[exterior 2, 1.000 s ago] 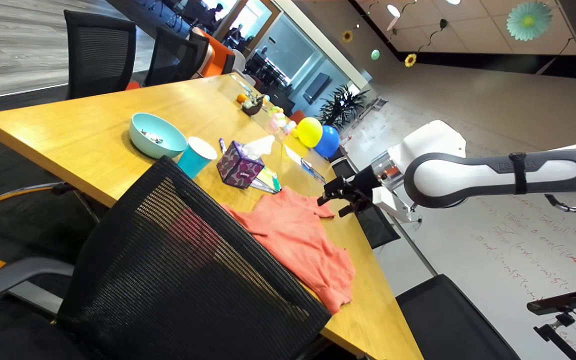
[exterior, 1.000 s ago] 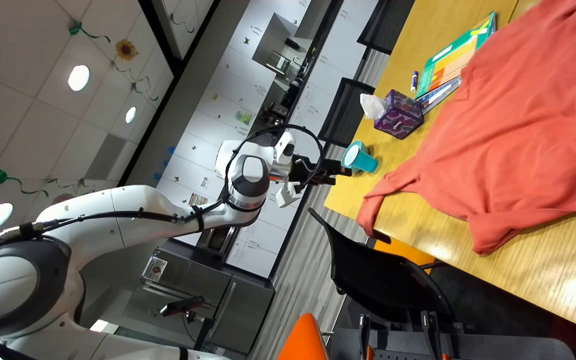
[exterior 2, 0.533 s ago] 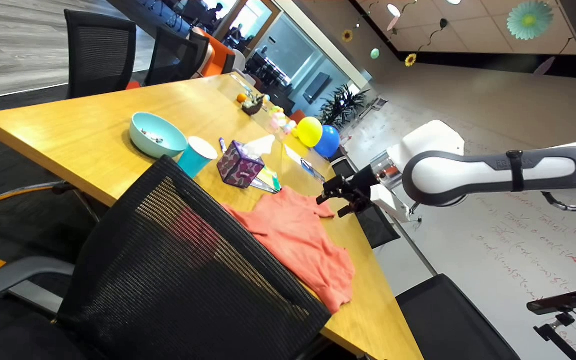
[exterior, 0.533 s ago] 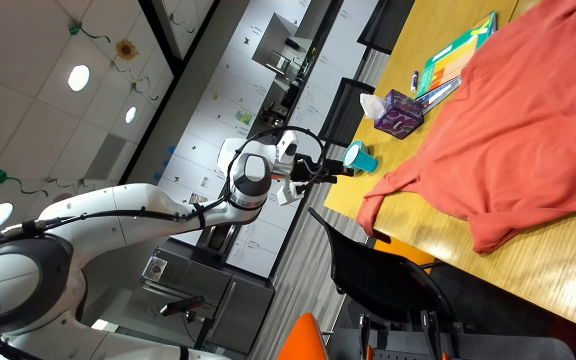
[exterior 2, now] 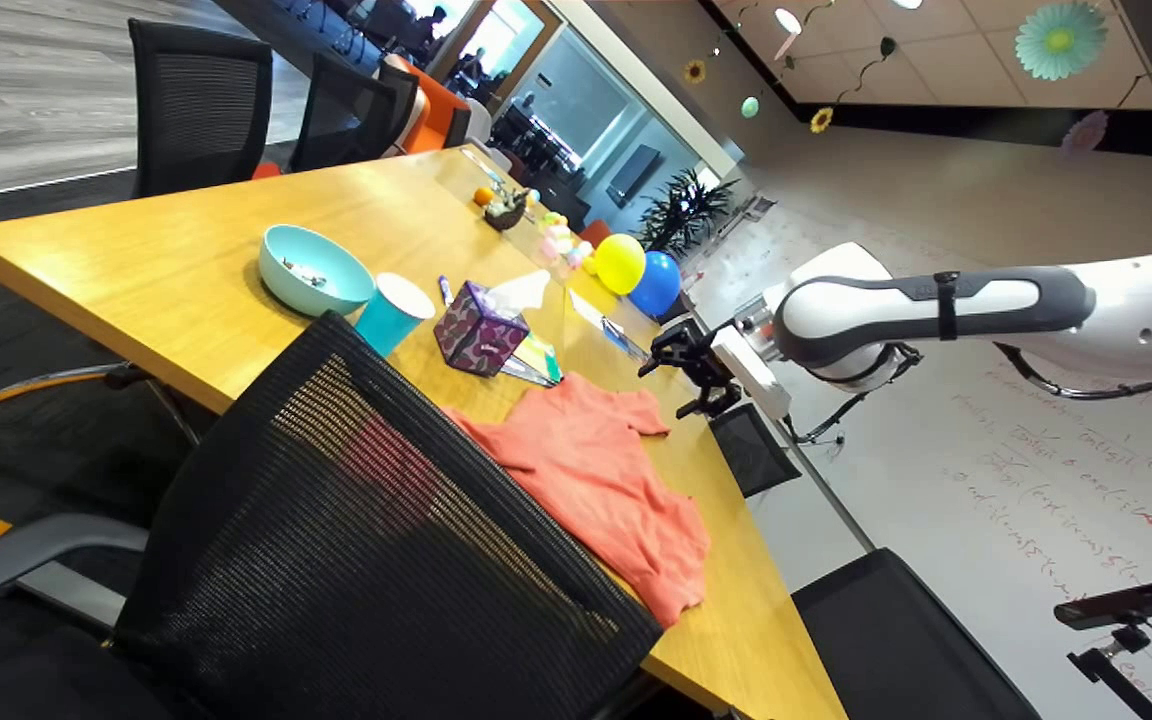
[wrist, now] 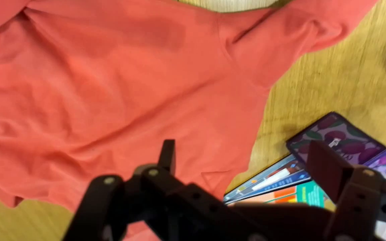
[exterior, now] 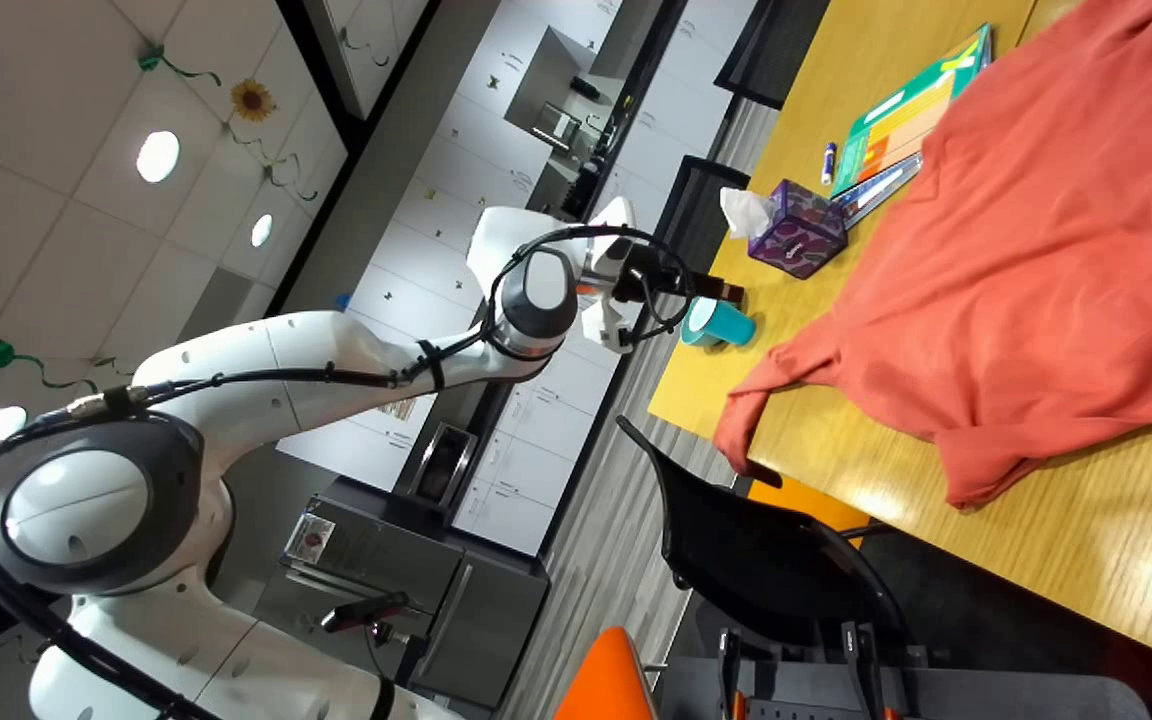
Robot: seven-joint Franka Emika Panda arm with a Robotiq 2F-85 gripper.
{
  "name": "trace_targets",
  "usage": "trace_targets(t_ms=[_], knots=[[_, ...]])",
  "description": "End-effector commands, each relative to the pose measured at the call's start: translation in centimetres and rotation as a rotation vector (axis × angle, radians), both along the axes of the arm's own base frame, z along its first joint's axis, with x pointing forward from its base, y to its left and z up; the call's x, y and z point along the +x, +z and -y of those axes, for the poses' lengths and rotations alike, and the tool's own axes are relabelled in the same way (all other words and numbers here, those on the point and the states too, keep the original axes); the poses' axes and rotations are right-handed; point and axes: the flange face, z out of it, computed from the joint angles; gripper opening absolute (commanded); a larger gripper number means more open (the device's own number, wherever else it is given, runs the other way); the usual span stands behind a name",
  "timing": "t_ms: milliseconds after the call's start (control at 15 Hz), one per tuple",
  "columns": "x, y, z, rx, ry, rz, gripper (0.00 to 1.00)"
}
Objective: Bunch up the peach sweatshirt
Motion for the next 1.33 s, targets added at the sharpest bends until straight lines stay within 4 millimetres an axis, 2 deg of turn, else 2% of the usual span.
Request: trace_targets(t_ms=[0,267,400,533,600,733,933,1267], knots=[[2.9,-1.6,4.0,0.022,-0.196,-0.014,1.00],[4.1,-5.5,7.7,0.025,-0.406,-0.042,1.00],[4.6,-7.6,8.2,0.031,-0.507,-0.075,1.00],[4.6,-9.7,7.6,0.040,-0.602,-0.122,1.00],[3.6,-8.7,8.4,0.032,-0.516,-0.088,1.00],[3.8,-9.9,8.1,0.027,-0.520,-0.102,1.00],[3.8,-9.6,8.3,0.026,-0.521,-0.098,1.00],[5.2,-11.1,11.8,0.108,-0.642,-0.151,1.00]])
